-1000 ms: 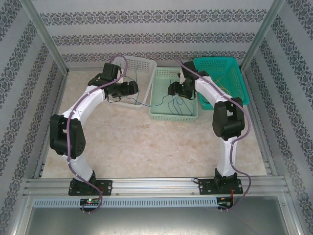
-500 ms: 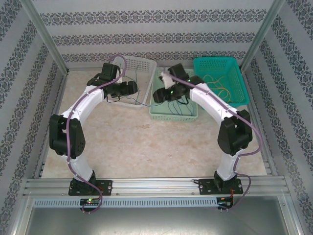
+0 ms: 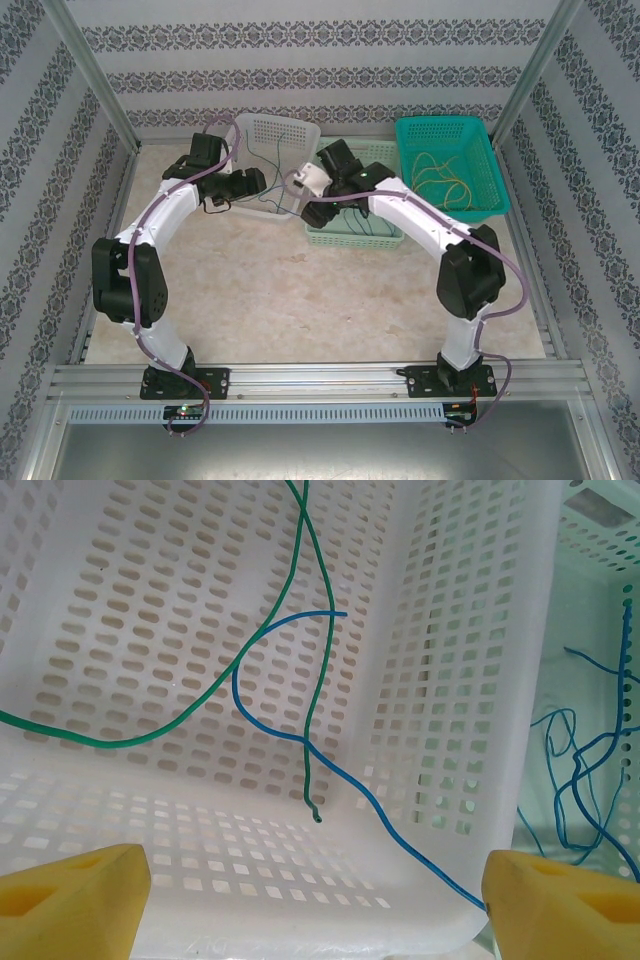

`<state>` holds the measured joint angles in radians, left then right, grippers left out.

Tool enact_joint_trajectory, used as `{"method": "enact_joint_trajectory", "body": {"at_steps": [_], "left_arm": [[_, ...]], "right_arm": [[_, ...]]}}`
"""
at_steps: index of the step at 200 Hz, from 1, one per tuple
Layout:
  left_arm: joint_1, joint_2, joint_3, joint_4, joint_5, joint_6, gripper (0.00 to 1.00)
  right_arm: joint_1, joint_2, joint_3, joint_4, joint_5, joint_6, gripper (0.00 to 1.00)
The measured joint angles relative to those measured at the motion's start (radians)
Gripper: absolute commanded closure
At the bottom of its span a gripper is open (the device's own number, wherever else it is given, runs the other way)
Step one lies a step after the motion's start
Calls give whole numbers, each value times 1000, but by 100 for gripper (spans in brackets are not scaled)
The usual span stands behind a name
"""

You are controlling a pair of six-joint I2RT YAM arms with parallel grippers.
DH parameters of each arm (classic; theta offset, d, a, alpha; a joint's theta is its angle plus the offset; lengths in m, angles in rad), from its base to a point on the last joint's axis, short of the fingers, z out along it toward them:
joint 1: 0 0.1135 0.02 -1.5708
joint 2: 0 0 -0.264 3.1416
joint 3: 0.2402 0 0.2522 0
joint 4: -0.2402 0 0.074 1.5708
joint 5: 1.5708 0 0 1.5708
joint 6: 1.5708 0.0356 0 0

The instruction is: Untangle the cables

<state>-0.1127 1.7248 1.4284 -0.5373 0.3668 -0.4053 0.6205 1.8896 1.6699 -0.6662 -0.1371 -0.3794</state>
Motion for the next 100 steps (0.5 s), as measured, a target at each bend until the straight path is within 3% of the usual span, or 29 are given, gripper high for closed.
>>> {"method": "enact_joint_trajectory", "body": {"at_steps": [26,62,100], "left_arm": [[2,-2,0,0,3,0,13],[2,-12,0,0,3,0,12],[2,-38,-14,0,2,0,12]], "right_arm": [[26,57,3,-9,2,-43,32],[23,149,56,-40,34,-69,46],[16,166,62,-38,48,-73,76]]}}
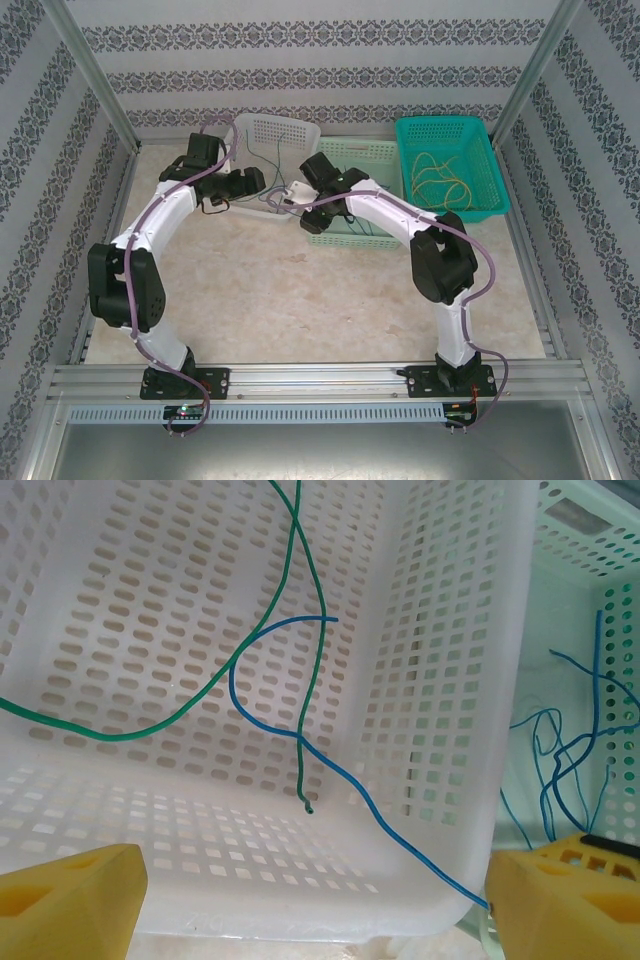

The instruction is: Untangle the cables

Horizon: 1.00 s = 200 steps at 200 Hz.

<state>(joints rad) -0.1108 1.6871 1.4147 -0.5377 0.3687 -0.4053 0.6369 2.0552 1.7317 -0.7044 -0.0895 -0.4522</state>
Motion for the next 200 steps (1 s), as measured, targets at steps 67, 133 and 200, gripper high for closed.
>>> {"method": "enact_joint_trajectory", "body": {"at_steps": [67,133,200], "left_arm": [[2,-5,-5,0,0,0,11],[2,-19,-12,0,-8,0,11],[2,-27,-17,0,-11,0,11]], "right_arm": [[0,-92,-85,51,15,20,100],[-85,-327,-308,249,0,146,100],[-117,-499,-585,503,-35,239,100]]}}
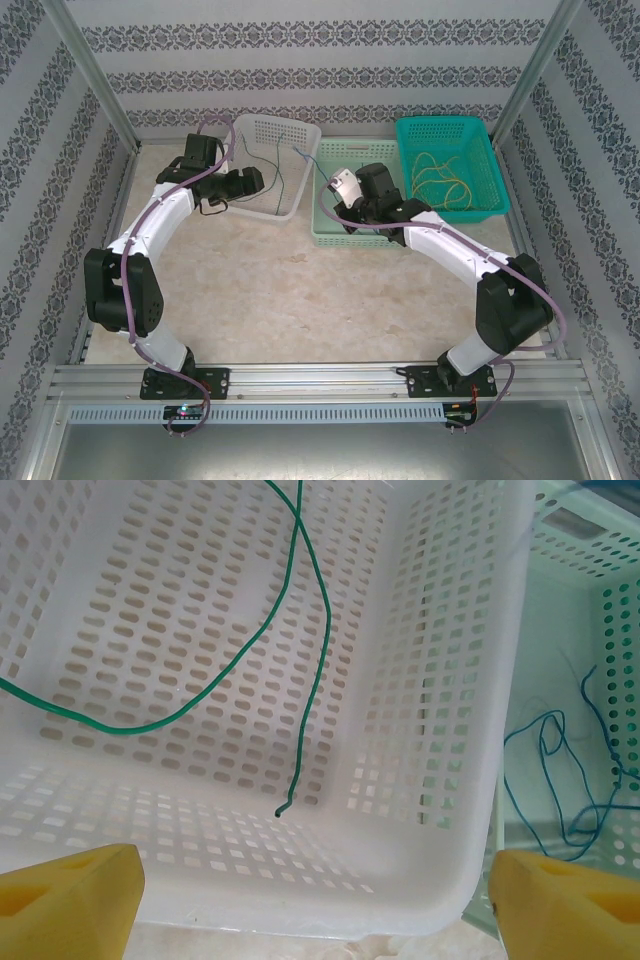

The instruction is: Untangle the cables

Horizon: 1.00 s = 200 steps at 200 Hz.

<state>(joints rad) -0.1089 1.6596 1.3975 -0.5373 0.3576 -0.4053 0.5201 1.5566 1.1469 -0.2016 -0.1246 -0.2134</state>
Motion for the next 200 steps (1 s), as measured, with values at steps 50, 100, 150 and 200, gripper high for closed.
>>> {"method": "enact_joint_trajectory", "body": {"at_steps": [50,100,150,200], "left_arm": [[0,0,-11,2,0,0,10],[0,-4,-16,1,-5,0,10],[0,-17,-26,2,-11,0,10],[0,-17,-27,2,-13,0,10]], "right_arm": [[12,-18,-3,98,-26,25,100],[16,81,107,48,16,66,100],[5,162,102,-40,27,113,100],[-28,367,205,-150,-7,181,100]]}}
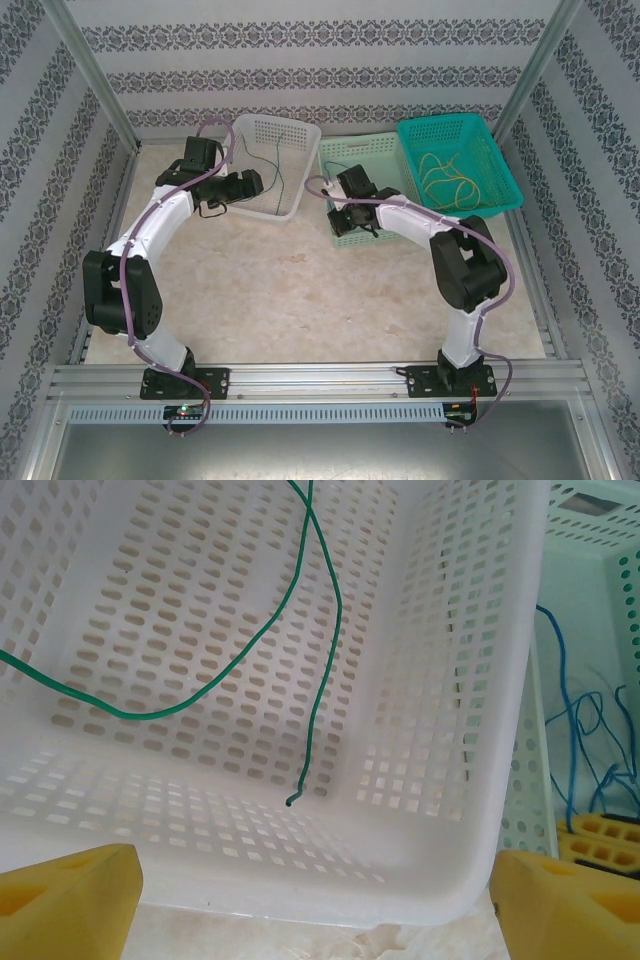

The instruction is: Untangle the cables

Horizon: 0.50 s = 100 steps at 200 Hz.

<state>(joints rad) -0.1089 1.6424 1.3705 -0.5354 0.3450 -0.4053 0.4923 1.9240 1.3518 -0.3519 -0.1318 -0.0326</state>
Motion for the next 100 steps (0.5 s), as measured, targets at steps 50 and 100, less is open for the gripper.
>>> {"method": "enact_joint_trajectory", "body": {"at_steps": [50,100], "left_arm": [[0,-8,-5,0,-6,0,9],[0,-13,-7,-1,-6,0,9]], "right_arm": [[-24,67,69,-22,-67,92,80],[-45,86,103,-71,-140,149,28]]}}
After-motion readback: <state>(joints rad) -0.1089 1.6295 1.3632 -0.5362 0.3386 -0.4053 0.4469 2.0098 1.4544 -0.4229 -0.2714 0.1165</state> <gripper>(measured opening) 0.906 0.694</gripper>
